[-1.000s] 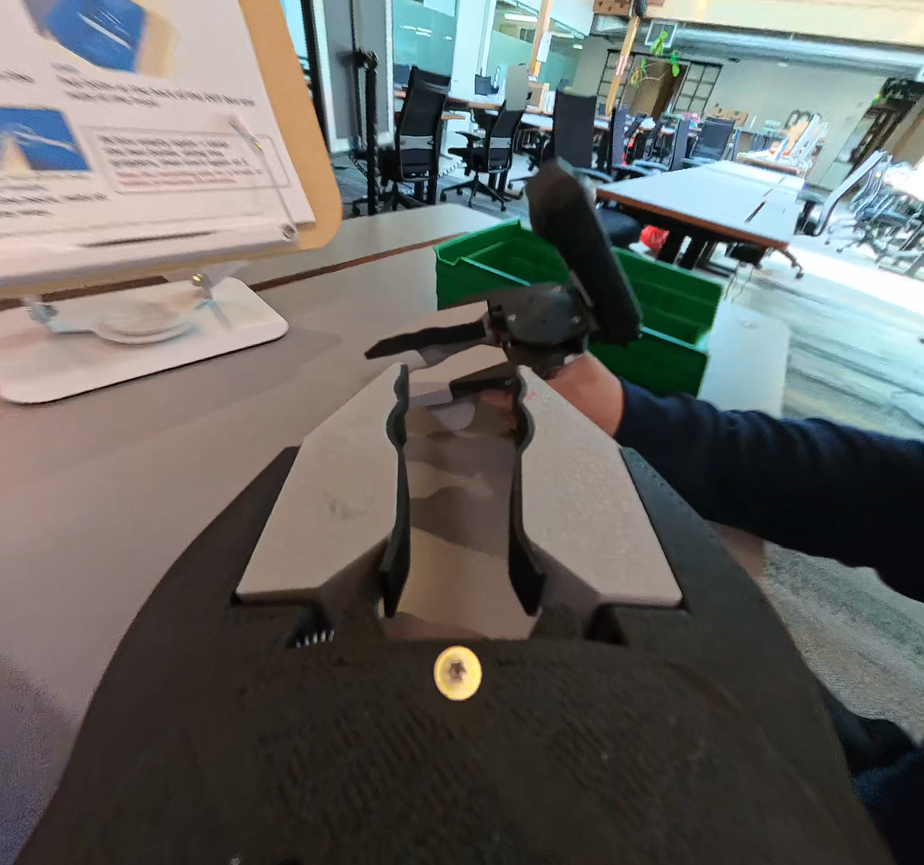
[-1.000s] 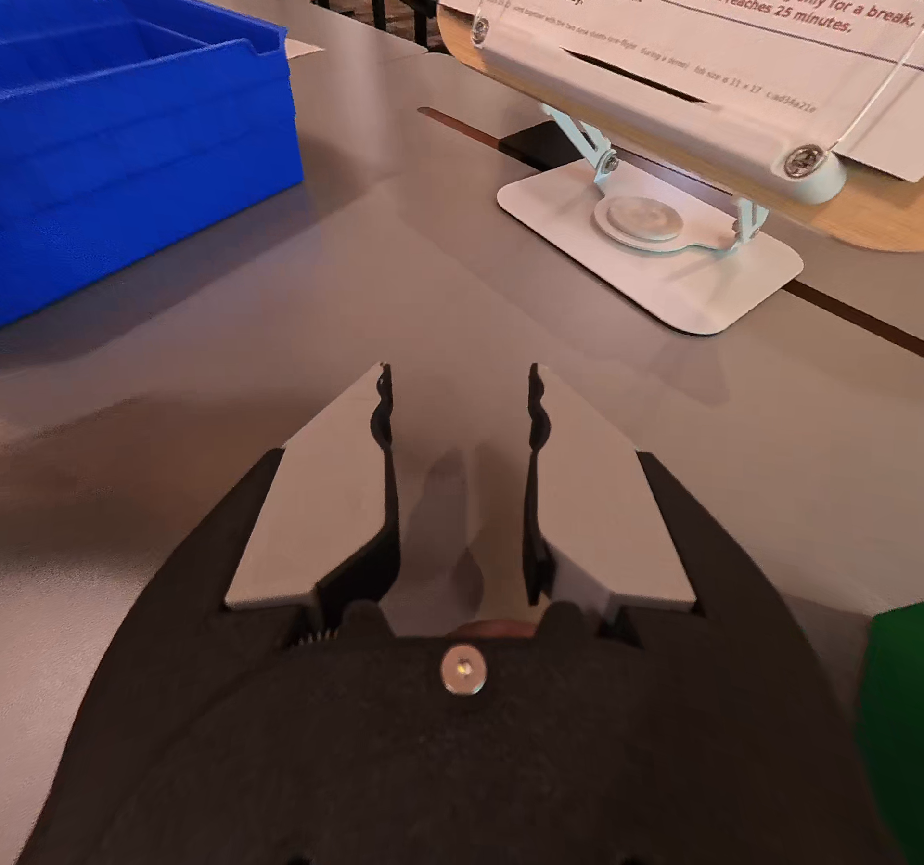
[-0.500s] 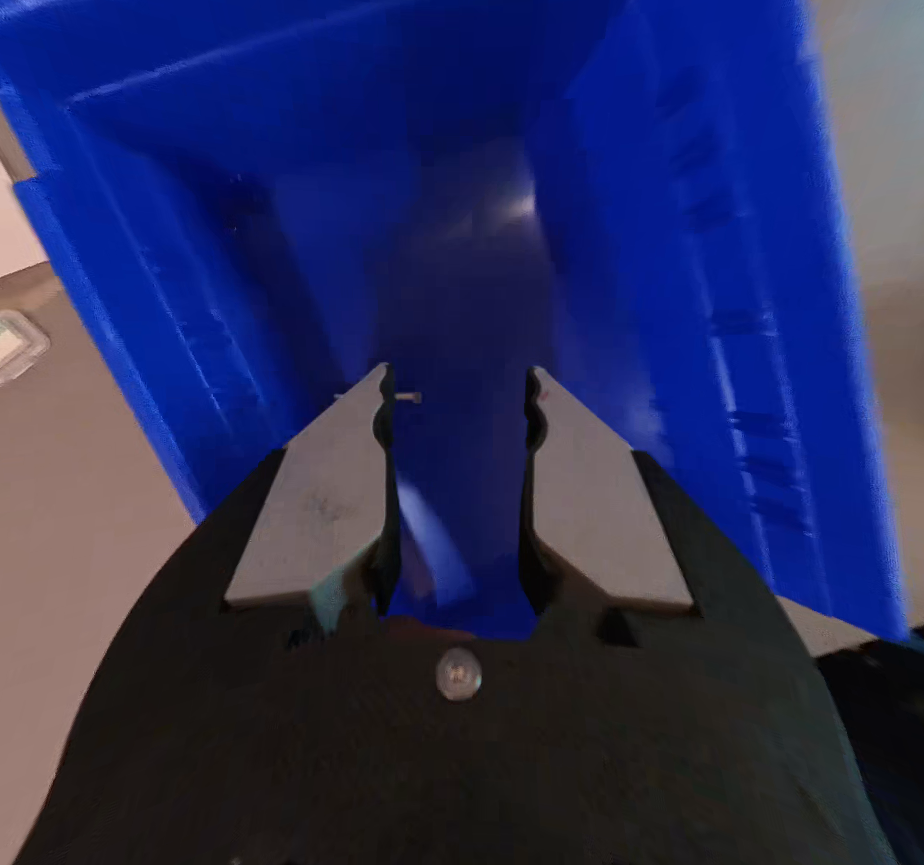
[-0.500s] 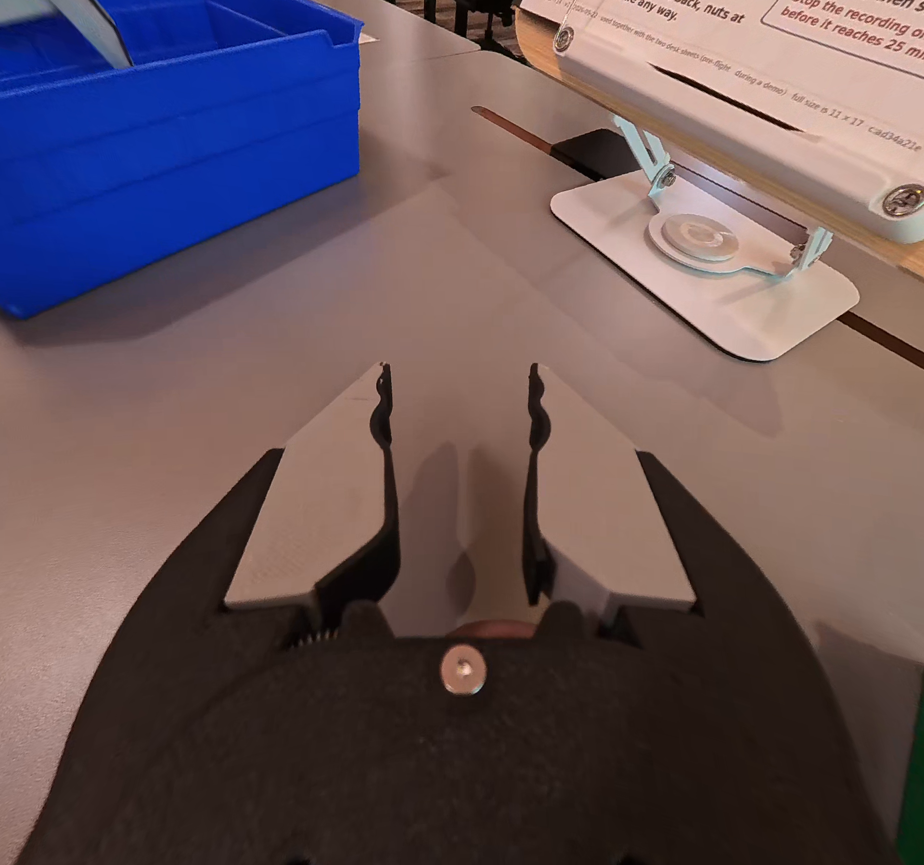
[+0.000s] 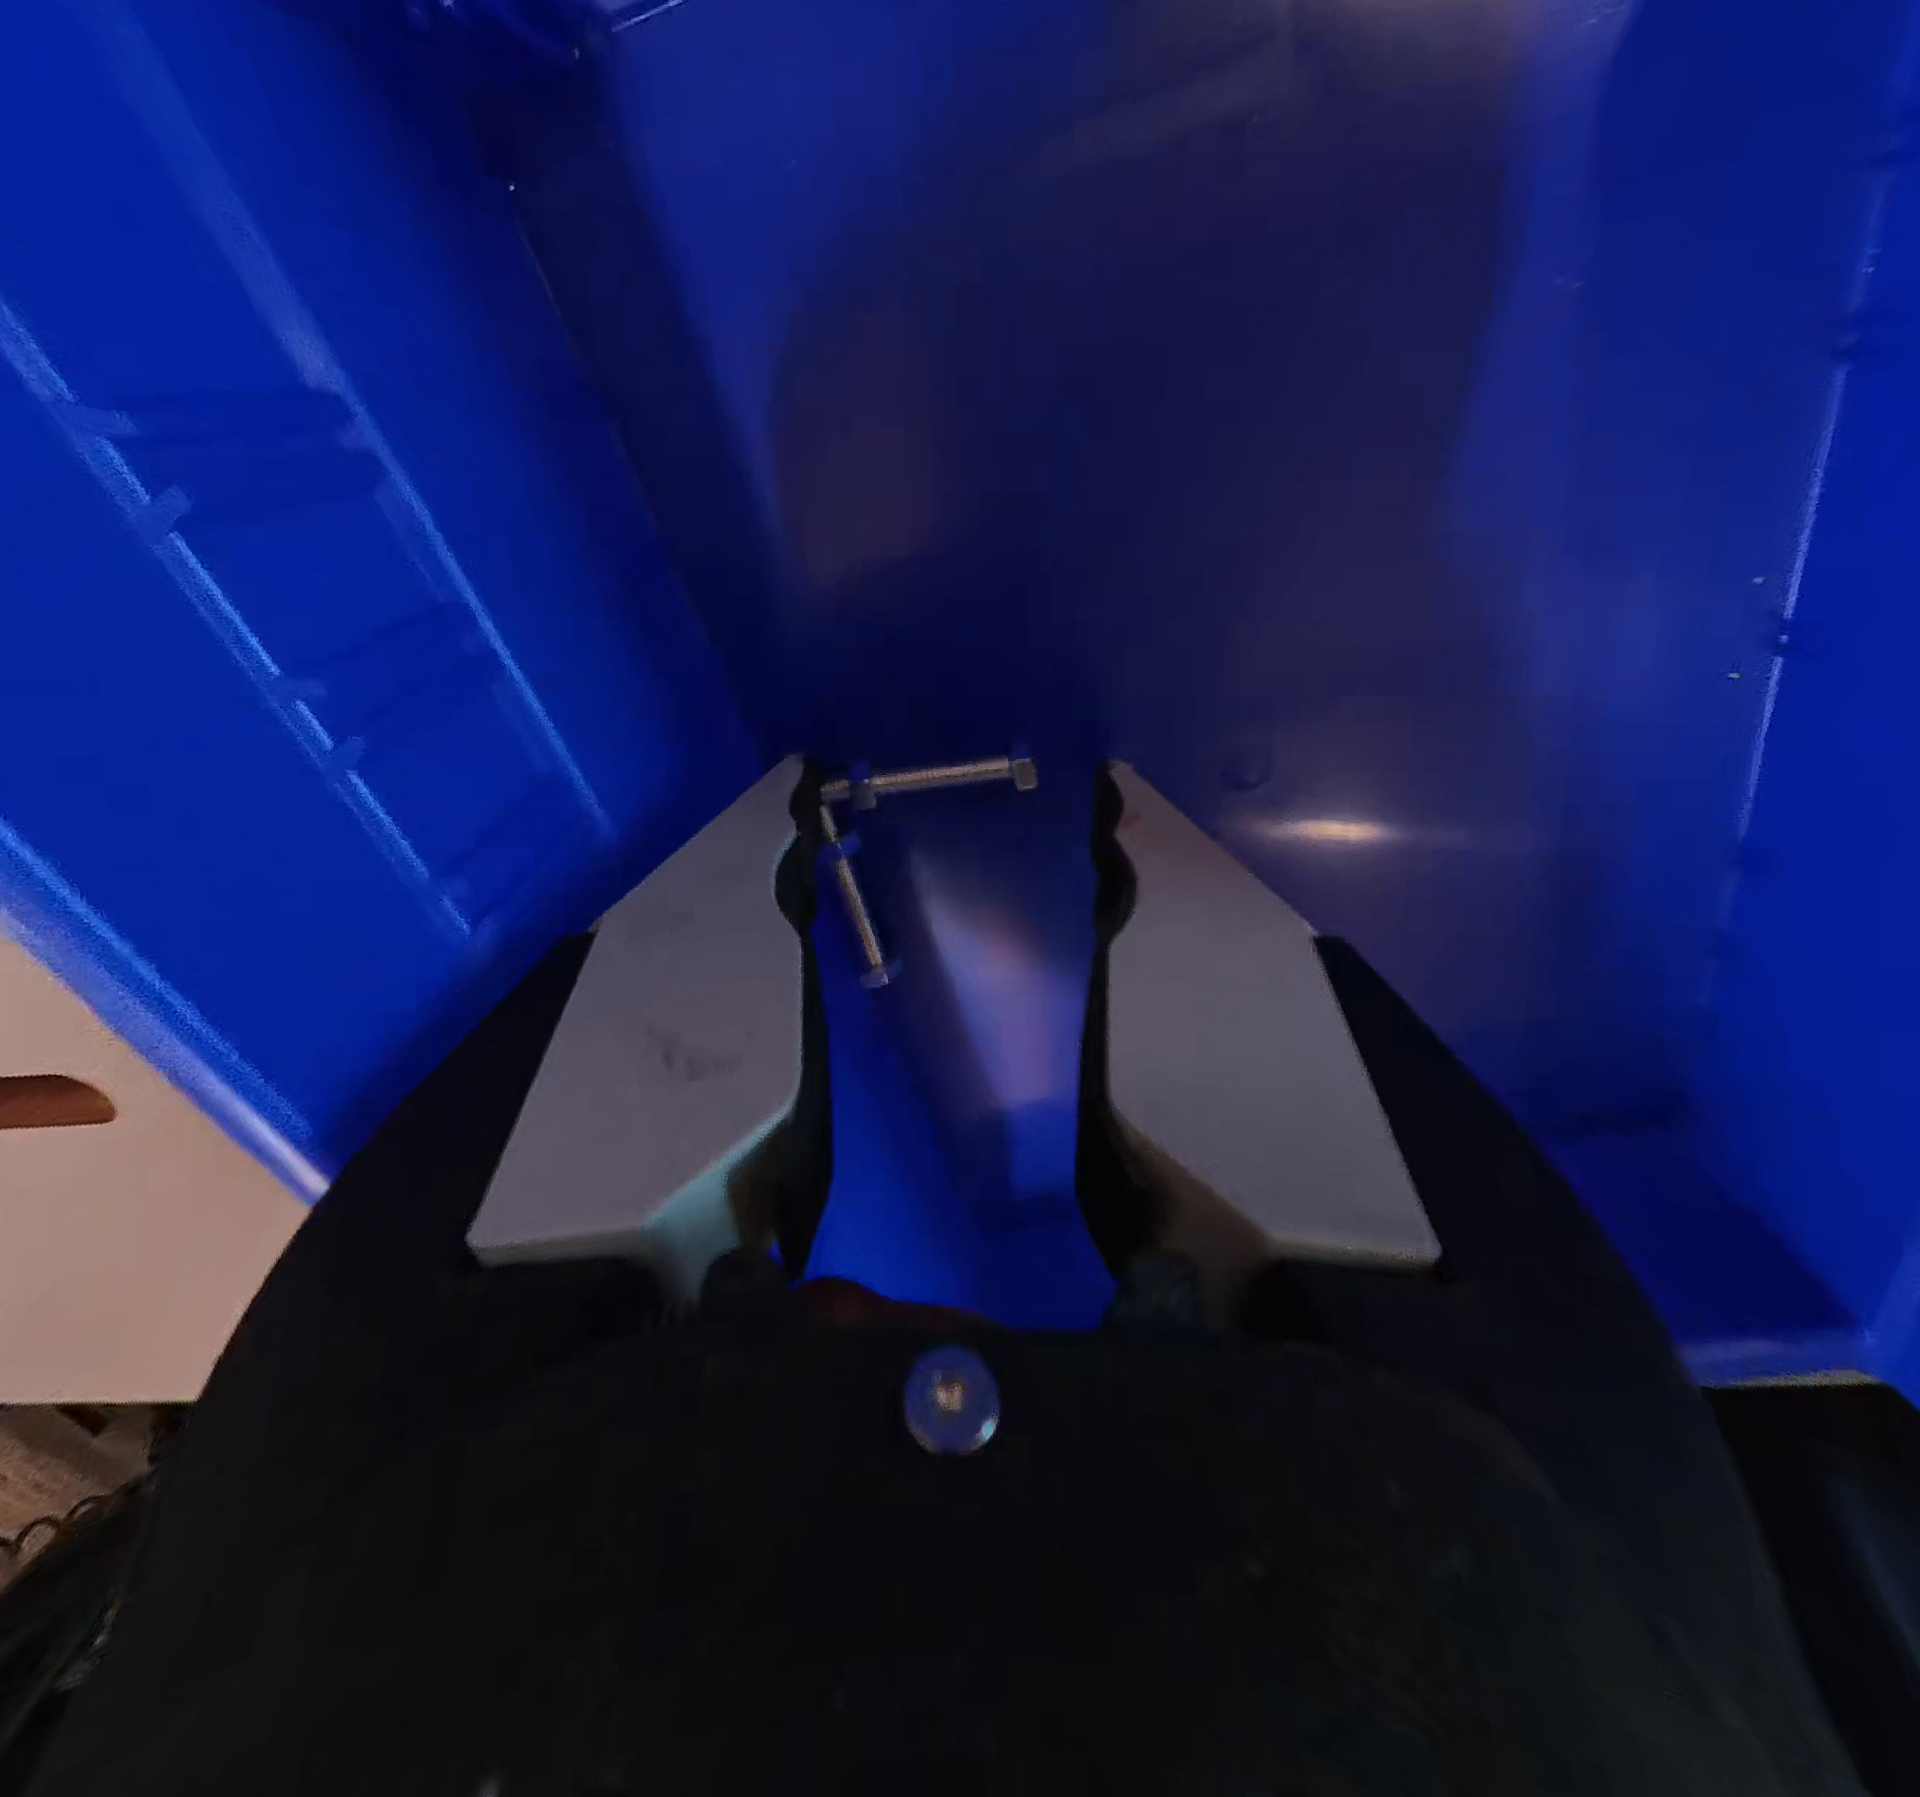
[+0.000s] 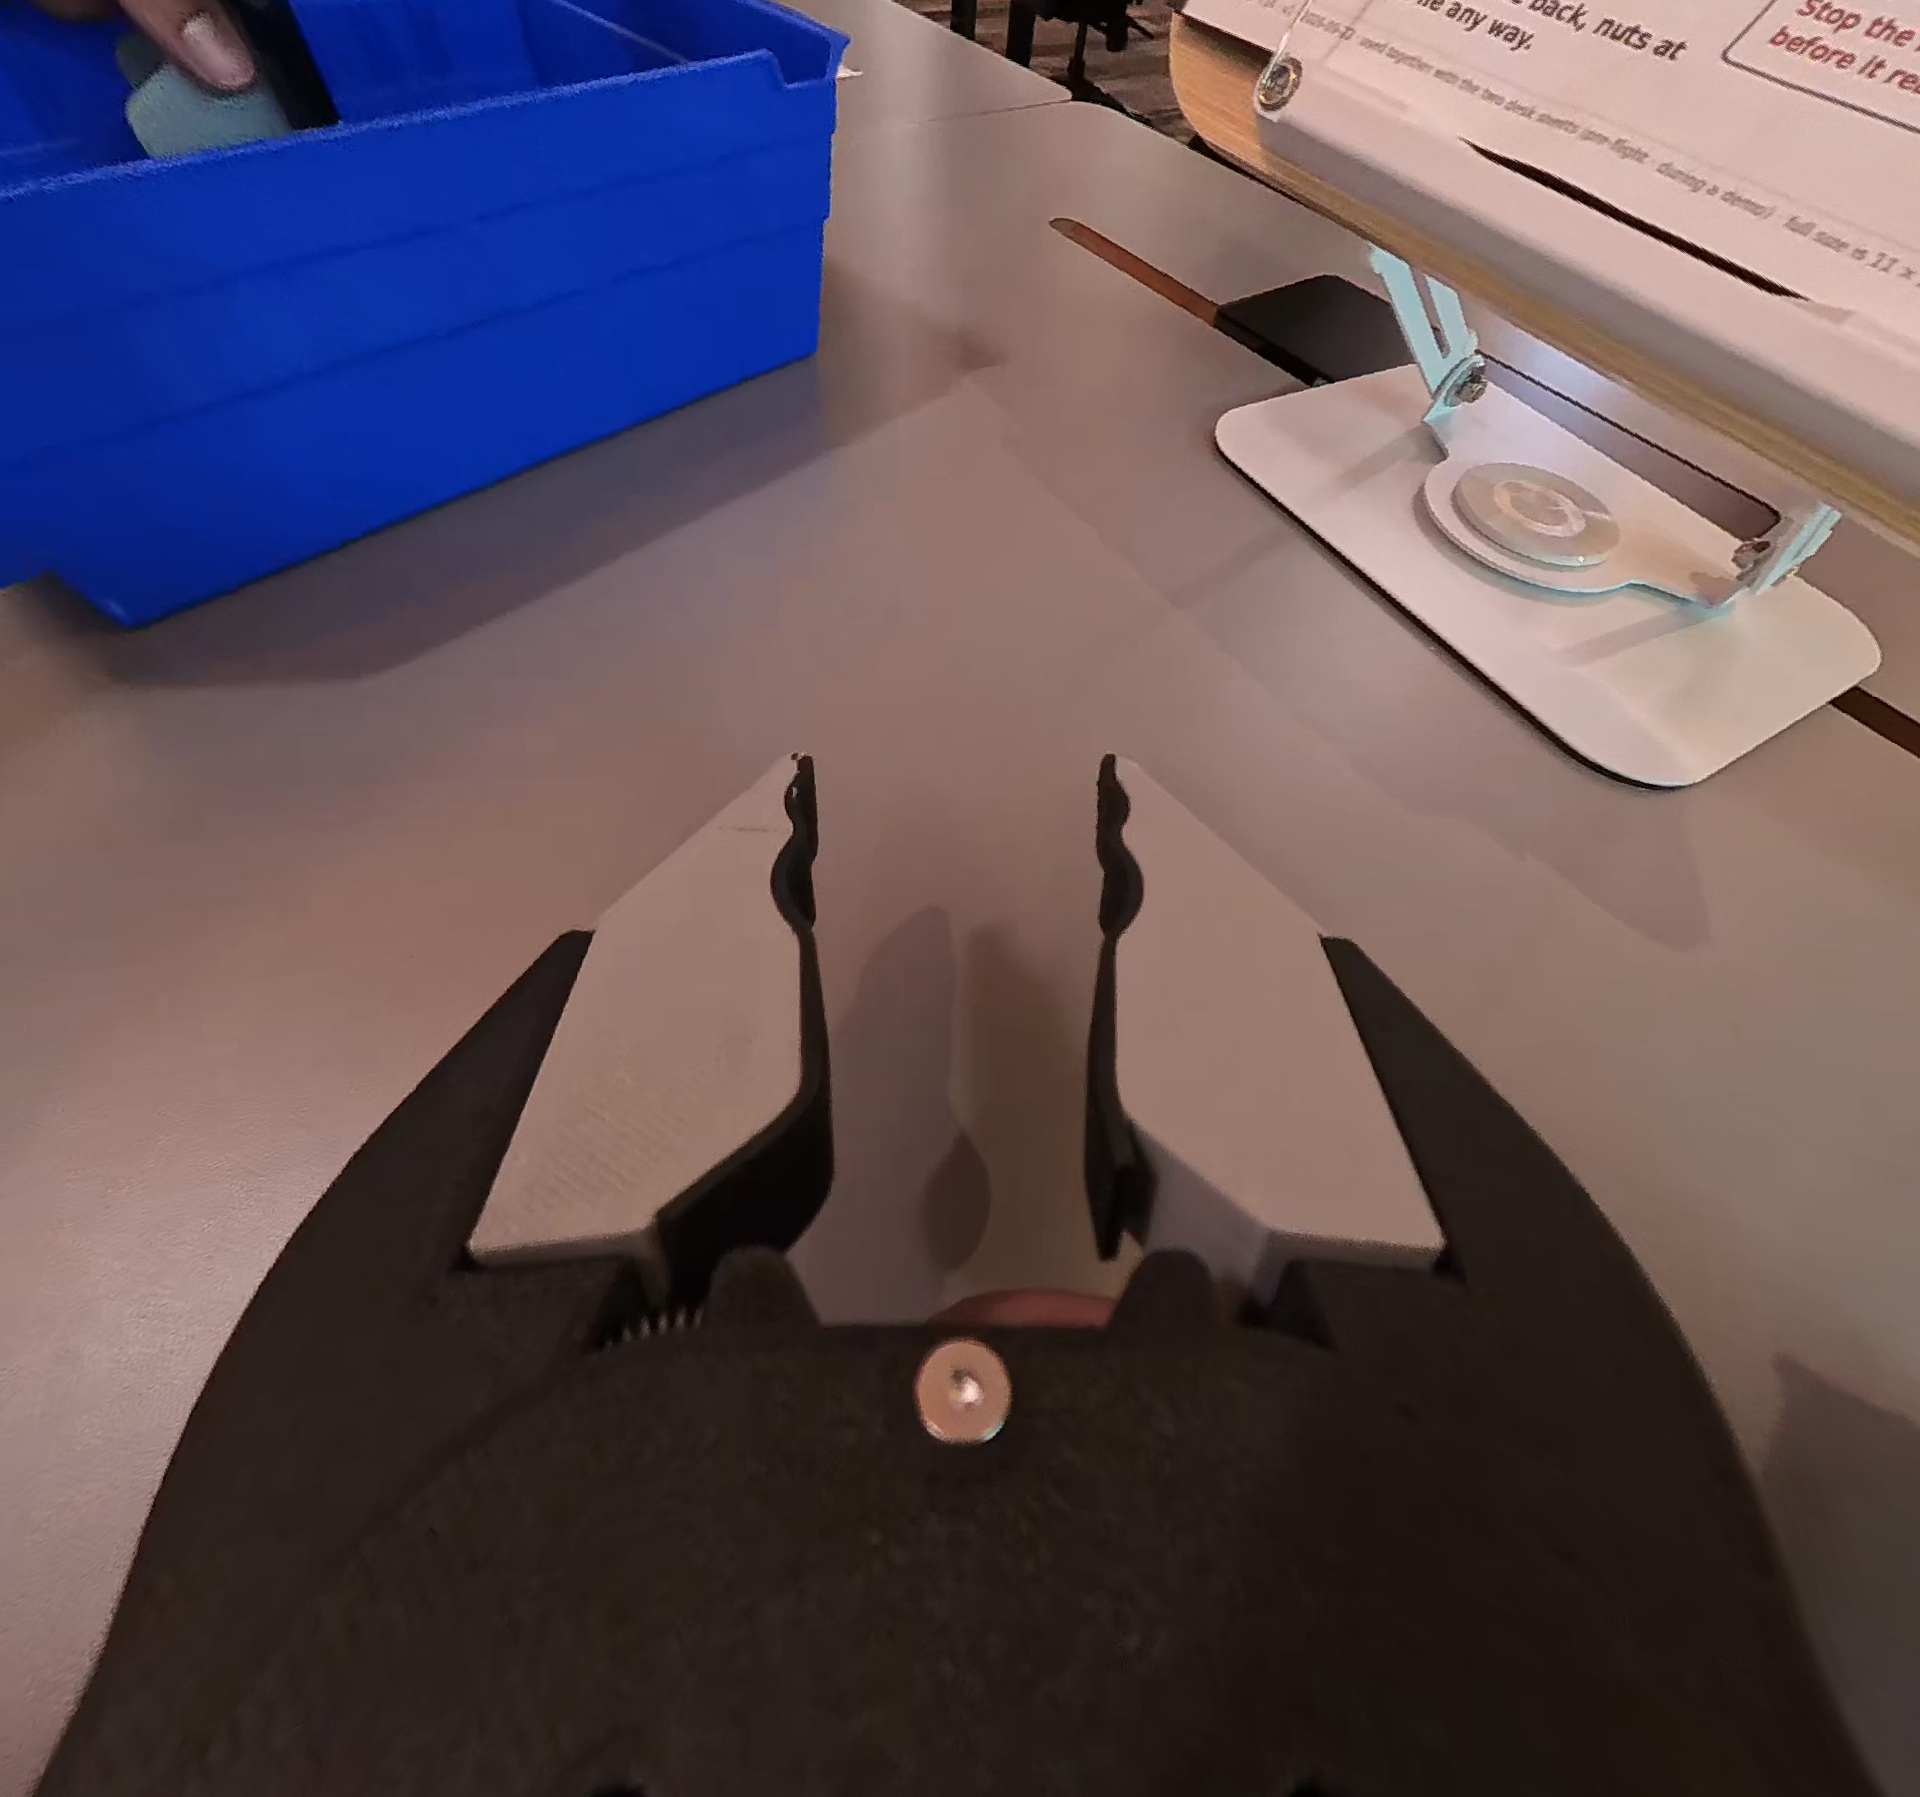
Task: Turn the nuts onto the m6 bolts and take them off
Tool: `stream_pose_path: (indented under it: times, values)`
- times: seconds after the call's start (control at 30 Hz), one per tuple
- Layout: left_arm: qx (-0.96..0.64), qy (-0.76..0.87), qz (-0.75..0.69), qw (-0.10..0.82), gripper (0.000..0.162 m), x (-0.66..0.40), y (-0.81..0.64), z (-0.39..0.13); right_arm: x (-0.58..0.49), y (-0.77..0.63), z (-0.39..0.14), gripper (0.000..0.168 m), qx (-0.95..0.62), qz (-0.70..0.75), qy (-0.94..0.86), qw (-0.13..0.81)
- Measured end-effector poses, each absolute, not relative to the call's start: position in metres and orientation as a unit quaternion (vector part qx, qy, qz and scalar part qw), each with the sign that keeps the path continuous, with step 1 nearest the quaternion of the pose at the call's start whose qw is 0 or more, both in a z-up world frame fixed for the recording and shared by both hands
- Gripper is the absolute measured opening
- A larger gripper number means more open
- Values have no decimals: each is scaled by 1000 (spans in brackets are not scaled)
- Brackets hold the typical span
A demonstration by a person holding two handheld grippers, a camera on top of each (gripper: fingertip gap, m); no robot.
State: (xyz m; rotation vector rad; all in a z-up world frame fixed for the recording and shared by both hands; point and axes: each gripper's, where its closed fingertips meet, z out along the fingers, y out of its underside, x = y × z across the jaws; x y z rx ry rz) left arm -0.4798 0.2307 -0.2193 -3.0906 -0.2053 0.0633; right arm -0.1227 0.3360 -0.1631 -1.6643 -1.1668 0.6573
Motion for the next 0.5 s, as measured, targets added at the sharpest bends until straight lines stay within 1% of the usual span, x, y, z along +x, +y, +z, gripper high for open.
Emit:
stream_pose_path:
  times: [0.13, 0.27, 0.37, 0.43, 0.47, 0.5]
  values:
    - [-997, -78, 8, 21, 54, -477, 231, -220, -125, 332, -162, 51, -678, 272, -484, 482]
    - [-998, -66, 5, 9, 50, -474, 227, -224, -126, 330, -162, 51, -675, 271, -487, 482]
    - [-998, -54, 5, 17, 27, -472, 228, -223, -125, 330, -160, 50, -675, 273, -486, 483]
    - [-999, -46, 1, 18, 28, -467, 227, -223, -125, 330, -161, 50, -675, 274, -486, 482]
    - [-999, -36, 6, 17, 15, -467, 226, -223, -126, 330, -161, 50, -675, 274, -486, 482]
    - [-1000, -20, 7, 16, 11, -464, 225, -224, -126, 330, -161, 50, -675, 273, -487, 481]
